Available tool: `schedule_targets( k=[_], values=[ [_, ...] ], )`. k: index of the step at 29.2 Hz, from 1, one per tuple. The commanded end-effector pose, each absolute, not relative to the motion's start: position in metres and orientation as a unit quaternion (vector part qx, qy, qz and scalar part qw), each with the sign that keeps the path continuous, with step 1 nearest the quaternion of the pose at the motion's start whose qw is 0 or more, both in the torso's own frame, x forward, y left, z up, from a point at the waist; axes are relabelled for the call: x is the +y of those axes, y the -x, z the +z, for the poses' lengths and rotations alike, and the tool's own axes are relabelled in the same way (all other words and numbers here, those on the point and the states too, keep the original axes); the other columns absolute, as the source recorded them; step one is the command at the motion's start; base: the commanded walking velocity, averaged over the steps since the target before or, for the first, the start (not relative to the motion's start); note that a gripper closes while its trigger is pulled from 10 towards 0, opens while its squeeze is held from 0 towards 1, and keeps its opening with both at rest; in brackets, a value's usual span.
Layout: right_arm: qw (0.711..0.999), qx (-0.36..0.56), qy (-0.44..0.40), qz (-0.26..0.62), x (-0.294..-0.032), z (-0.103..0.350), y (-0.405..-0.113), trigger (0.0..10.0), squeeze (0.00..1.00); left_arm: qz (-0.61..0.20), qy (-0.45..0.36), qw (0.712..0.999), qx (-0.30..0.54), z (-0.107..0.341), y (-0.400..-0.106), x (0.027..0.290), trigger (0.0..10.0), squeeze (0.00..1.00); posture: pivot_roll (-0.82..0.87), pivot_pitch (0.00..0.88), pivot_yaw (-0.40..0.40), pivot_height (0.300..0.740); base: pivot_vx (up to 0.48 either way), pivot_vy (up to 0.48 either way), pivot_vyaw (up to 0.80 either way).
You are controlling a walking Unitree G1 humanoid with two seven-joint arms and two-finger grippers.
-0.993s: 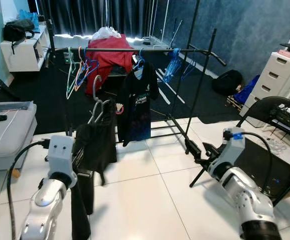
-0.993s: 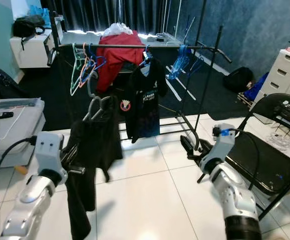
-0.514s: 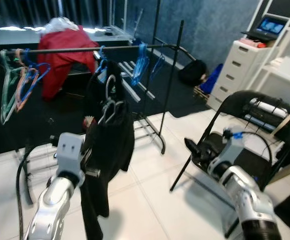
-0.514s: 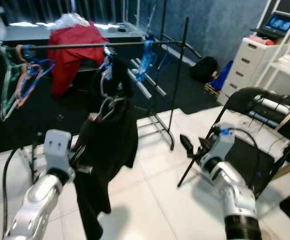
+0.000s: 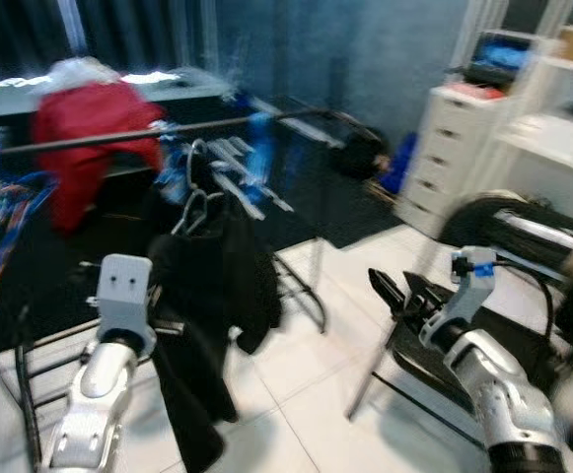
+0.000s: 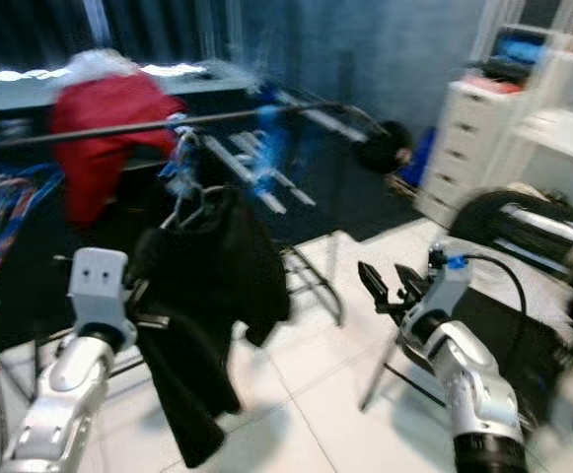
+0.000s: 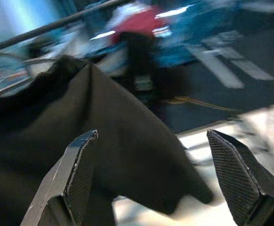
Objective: Hang hanger
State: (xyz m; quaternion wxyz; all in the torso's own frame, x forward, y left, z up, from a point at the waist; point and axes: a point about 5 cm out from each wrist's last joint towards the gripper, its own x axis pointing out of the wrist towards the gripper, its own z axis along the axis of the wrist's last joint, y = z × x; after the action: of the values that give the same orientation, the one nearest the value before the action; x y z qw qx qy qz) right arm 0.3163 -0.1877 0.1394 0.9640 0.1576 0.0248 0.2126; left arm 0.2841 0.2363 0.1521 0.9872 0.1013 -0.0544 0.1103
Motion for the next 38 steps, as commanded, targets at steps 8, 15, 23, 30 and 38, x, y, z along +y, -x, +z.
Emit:
schedule_targets(
  k=[8, 15, 23, 30, 38],
  values=[
    [0.965, 0.031, -0.172, 0.195, -0.199, 0.136, -0.314, 10.0, 0.0, 0.128, -0.108, 0.982, -0.084, 0.165, -0.282, 0.235, 10.0, 0.0, -0.05, 0.0, -0.086, 0.74, 0.39, 0.0, 0.66],
    [0.967, 0.044, -0.178, 0.176, -0.202, 0.133, -0.316, 10.0, 0.0, 0.023, -0.141, 0.987, -0.073, 0.157, -0.288, 0.201, 10.0, 0.0, -0.05, 0.0, -0.083, 0.74, 0.16, 0.0, 0.0],
    [0.967, 0.044, -0.179, 0.174, -0.202, 0.133, -0.315, 10.0, 0.0, -0.039, -0.157, 0.985, -0.063, 0.15, -0.289, 0.175, 10.0, 0.0, -0.05, 0.0, -0.079, 0.74, 0.0, 0.0, 0.0],
    [0.967, 0.044, -0.181, 0.173, -0.201, 0.133, -0.315, 10.0, 0.0, -0.006, -0.118, 0.992, -0.046, 0.153, -0.302, 0.171, 10.0, 0.0, -0.05, 0.0, -0.078, 0.74, 0.217, -0.261, 0.0],
    [0.967, 0.045, -0.182, 0.173, -0.2, 0.132, -0.314, 10.0, 0.0, 0.096, -0.047, 0.994, -0.003, 0.148, -0.319, 0.186, 10.0, 0.0, -0.06, 0.0, -0.072, 0.74, 0.0, 0.0, 0.0]
  ],
)
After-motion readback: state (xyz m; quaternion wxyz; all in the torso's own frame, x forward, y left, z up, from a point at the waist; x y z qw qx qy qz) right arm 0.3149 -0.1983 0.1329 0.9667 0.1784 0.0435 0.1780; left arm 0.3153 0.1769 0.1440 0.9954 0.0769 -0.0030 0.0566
